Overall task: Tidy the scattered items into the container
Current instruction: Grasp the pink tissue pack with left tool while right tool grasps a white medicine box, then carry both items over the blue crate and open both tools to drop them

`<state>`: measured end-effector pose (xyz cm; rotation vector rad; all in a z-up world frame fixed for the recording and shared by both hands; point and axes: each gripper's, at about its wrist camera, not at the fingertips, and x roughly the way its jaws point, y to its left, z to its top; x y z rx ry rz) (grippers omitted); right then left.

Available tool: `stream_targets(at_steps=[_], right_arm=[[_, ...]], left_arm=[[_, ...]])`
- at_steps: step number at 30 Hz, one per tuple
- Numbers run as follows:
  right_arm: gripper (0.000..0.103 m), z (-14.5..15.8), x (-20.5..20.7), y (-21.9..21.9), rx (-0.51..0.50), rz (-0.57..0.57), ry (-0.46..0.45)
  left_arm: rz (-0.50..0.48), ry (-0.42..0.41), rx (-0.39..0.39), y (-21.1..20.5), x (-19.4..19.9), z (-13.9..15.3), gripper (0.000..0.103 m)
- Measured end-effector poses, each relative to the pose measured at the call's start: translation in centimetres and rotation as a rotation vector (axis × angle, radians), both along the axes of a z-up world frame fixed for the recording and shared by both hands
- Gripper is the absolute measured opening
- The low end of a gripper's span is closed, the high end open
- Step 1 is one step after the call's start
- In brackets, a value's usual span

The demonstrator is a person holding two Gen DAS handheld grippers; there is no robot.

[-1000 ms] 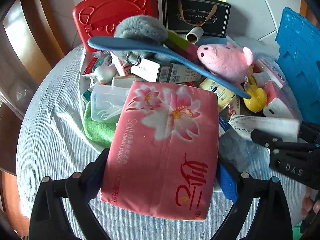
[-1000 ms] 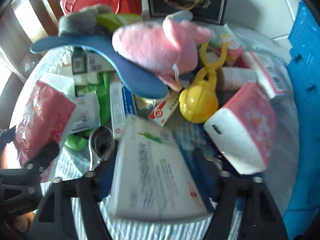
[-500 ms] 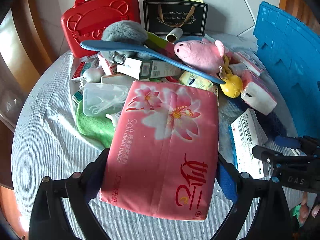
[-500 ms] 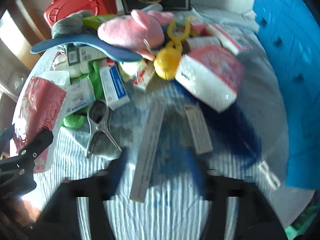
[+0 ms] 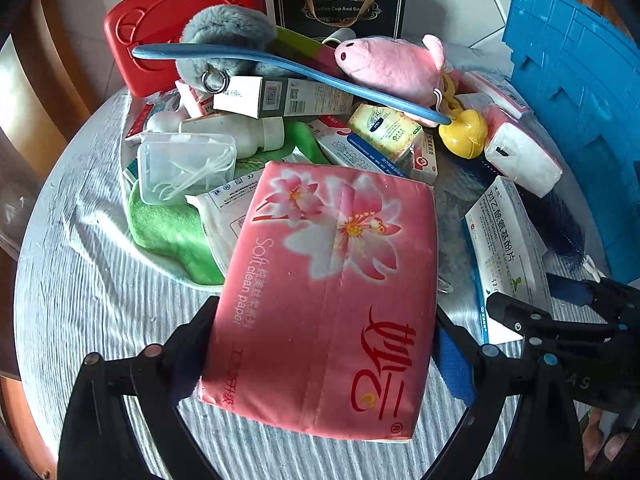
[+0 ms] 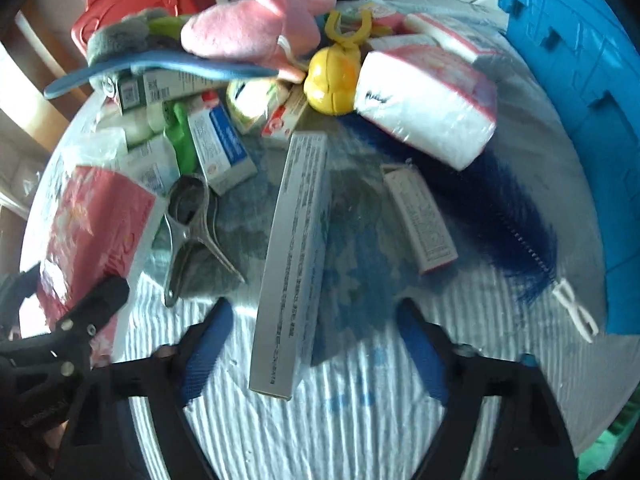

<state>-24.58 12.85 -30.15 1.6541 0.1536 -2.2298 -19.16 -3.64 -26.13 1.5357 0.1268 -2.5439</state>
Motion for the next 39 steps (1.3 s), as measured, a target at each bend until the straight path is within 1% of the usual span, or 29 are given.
stream_targets(at_steps=[1, 3, 4, 6, 9, 15, 22, 28, 34, 39], right_arm=[[0.044, -0.2, 0.1, -0.2, 0.009, 0.007, -0.001], [0.022, -0.8, 0.1, -0.6, 0.013, 0.022, -0.019], [0.019, -1.0, 0.2, -0.8, 0.020, 0.028, -0.027], [0.017, -0.6, 0.5, -1.1, 0.029, 0.042, -0.009], [0.016, 1.4, 1.0, -1.0, 0.026, 0.033, 0.055], [0.016, 7.2, 2.3, -0.7, -0.008, 0.010, 0.196], [0.016, 14.1, 3.0, -0.4, -0.065, -0.003, 0.356], [0.016, 19.5, 3.9, 0.7, -0.085, -0.005, 0.476], [0.016, 24.0, 3.7, 3.8, -0.106, -0.033, 0.585], [0.016, 27.7, 2.9, 9.1, -0.119, -0.078, 0.684]], left_arm=[[-0.004, 0.000, 0.001, 0.0, 0.0, 0.0, 0.096], [-0.011, 0.003, -0.001, 0.1, 0.0, 0.0, 0.096], [-0.013, 0.007, -0.003, 0.1, 0.1, 0.1, 0.096], [-0.016, 0.015, -0.005, 0.0, 0.1, 0.4, 0.096], [-0.017, 0.038, -0.003, -0.3, 0.3, 1.2, 0.096], [-0.029, 0.107, 0.009, -0.5, 0.8, 3.7, 0.096], [-0.055, 0.228, 0.022, 0.1, 1.1, 8.2, 0.096], [-0.069, 0.335, 0.033, 1.3, 1.0, 12.2, 0.096], [-0.093, 0.422, 0.025, 4.3, 0.0, 15.9, 0.096], [-0.142, 0.498, 0.029, 9.2, -1.9, 19.4, 0.096]])
